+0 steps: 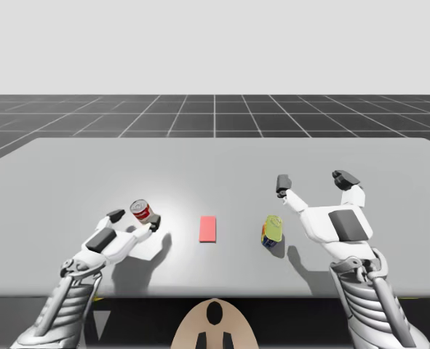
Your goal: Look at the card. If it is red, pick the object on the left. If it is green, pick the object on the right.
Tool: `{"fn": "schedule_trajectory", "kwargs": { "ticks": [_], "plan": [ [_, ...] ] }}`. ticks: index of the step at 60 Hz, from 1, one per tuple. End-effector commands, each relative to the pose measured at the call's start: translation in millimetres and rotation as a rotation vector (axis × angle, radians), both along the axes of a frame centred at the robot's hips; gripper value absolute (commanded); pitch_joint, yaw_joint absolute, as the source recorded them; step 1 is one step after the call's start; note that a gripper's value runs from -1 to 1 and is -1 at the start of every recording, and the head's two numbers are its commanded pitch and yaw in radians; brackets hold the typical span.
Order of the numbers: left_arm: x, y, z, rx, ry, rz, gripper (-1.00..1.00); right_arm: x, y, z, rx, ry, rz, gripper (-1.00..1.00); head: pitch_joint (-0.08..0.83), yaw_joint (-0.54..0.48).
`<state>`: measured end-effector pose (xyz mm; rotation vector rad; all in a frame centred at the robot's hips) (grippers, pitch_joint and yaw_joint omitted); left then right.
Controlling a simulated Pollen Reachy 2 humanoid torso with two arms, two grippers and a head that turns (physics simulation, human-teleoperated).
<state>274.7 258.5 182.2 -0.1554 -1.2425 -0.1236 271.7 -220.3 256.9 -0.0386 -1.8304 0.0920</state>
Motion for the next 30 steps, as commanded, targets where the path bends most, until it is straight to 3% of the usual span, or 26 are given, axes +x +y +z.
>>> {"fn": "schedule_trajectory", "kwargs": {
  "ticks": [1, 16, 18, 19, 20, 30],
  "plan": [
    [21.3, -4.7, -6.5, 0.005, 0.034, 0.023, -1.00, -0.4, 2.0, -1.1, 0.014, 0.003, 0.001, -1.00, 0.639, 0.37],
    [35.1, -7.0, -18.3, 0.028, 0.063, 0.049, -1.00, -0.8, 1.9, -0.8, 0.014, 0.002, 0.003, -1.00, 0.642, 0.37],
    [35.0, -7.2, -18.7, 0.026, 0.063, 0.051, -0.60, -0.9, 1.9, -0.7, 0.014, 0.002, 0.003, -1.00, 0.642, 0.37],
    [34.6, -7.4, -18.8, 0.026, 0.062, 0.046, -0.21, -1.0, 1.9, -0.5, 0.014, 0.001, 0.003, -1.00, 0.642, 0.37],
    [33.6, -7.9, -19.7, 0.031, 0.059, 0.042, 0.95, -1.1, 1.7, -0.2, 0.014, 0.000, 0.003, -1.00, 0.640, 0.37],
    [29.8, -11.7, -22.8, 0.064, 0.051, 0.025, 1.00, -2.0, -2.1, 3.7, 0.021, -0.009, -0.005, -1.00, 0.625, 0.36]
  ]
}}
